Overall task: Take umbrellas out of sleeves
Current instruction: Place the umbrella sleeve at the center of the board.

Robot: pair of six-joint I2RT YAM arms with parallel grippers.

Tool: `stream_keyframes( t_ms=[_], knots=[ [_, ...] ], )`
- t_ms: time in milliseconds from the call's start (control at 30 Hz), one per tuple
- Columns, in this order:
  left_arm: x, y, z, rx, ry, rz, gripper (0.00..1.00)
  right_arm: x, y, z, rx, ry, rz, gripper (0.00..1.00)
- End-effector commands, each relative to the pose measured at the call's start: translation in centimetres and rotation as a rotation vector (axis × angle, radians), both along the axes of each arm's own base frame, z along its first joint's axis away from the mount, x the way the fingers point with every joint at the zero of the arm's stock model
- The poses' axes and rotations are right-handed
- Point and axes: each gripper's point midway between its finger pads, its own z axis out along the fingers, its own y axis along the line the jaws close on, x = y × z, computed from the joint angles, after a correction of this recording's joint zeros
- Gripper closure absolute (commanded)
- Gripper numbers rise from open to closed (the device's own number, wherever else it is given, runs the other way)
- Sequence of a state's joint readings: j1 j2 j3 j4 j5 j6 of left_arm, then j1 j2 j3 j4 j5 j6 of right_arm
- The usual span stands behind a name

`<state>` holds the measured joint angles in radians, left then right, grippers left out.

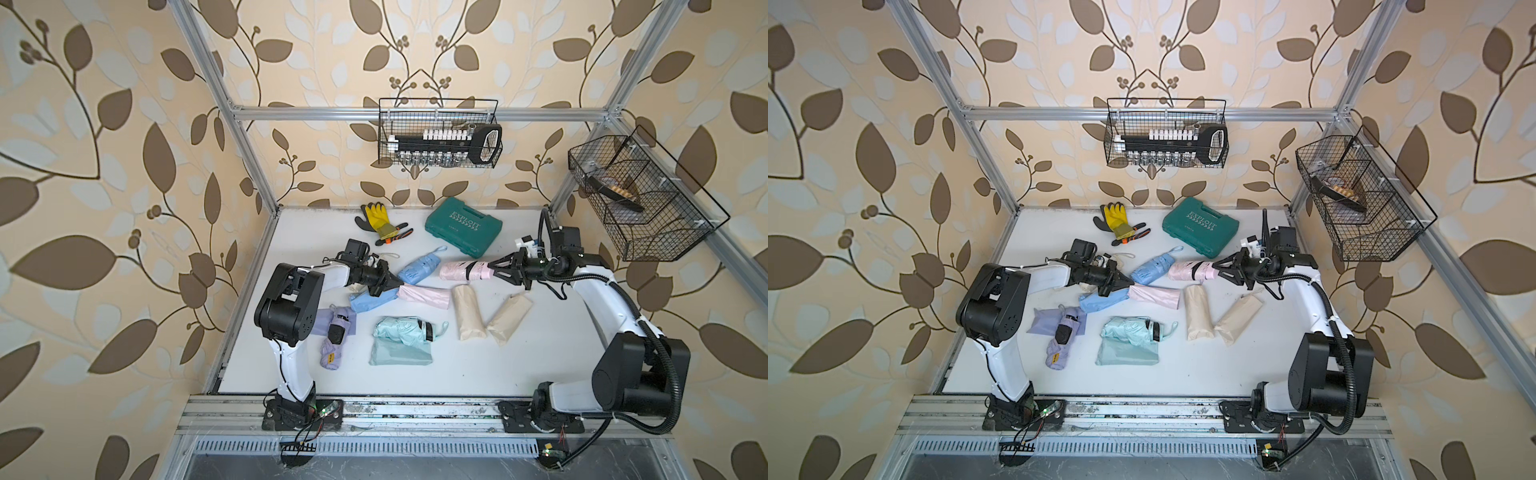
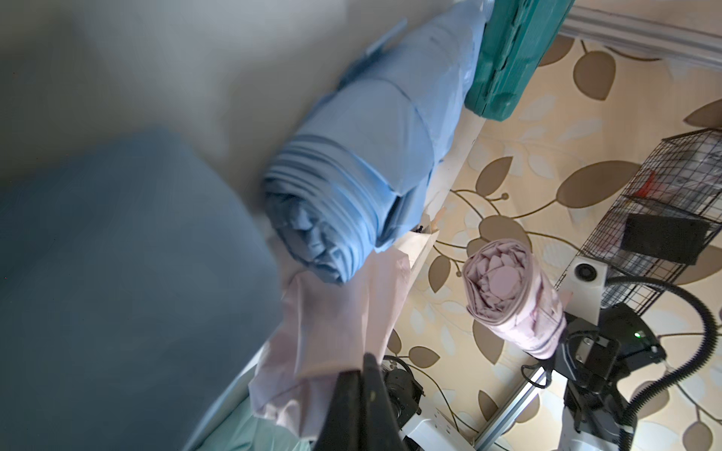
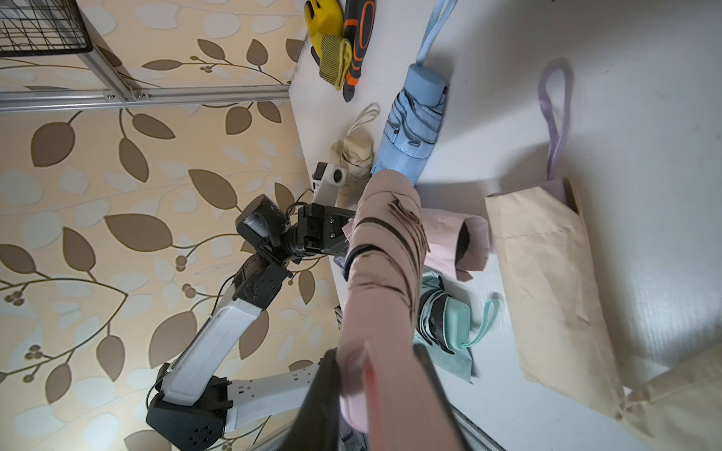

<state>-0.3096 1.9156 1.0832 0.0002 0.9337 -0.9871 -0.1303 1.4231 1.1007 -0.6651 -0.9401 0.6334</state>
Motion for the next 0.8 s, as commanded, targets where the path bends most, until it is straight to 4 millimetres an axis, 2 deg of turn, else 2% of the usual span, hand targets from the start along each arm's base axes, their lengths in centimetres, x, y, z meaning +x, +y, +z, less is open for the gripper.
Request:
stream_keyframes(
  t_ms=[0, 33, 67, 133, 200, 367, 600, 633, 767],
  knots=[
    [0.6, -2.0, 0.4, -0.009, -0.004, -0.005, 0.95, 0.8, 1.5, 1.4, 0.057, -0.043, 0.045, 0.89],
    [0.5, -2.4, 0.2, -0.006, 0.0, -0.013, 0.93, 0.8, 1.7, 1.2, 0.056, -0.038, 0.05, 0.89],
    [0.4, -2.6, 0.1, 0.001, -0.003, -0.017, 0.86, 0.8, 2.0, 1.1, 0.058, -0.036, 0.056, 0.89],
    [0.3, -2.5, 0.0, 0.025, -0.008, -0.027, 0.63, 0.9, 2.5, 0.6, 0.06, -0.027, 0.063, 0.89],
    [0.3, -2.2, 0.4, 0.047, -0.027, -0.041, 0.54, 1.0, 2.7, 0.2, 0.065, -0.022, 0.063, 0.89],
    [0.9, -0.8, 2.5, 0.086, -0.082, -0.047, 0.39, 1.7, 3.1, -1.3, 0.066, 0.003, 0.069, 0.89],
    [1.6, 2.3, 4.3, 0.151, -0.168, -0.071, 0.24, 1.4, 5.8, -3.5, 0.046, 0.051, 0.137, 0.89],
    [1.6, 2.7, 4.5, 0.153, -0.172, -0.071, 0.01, 1.3, 6.2, -3.8, 0.042, 0.058, 0.147, 0.89],
    [1.5, 4.1, 5.4, 0.159, -0.206, -0.063, 0.01, 1.1, 7.7, -4.8, 0.032, 0.079, 0.176, 0.89]
  ],
)
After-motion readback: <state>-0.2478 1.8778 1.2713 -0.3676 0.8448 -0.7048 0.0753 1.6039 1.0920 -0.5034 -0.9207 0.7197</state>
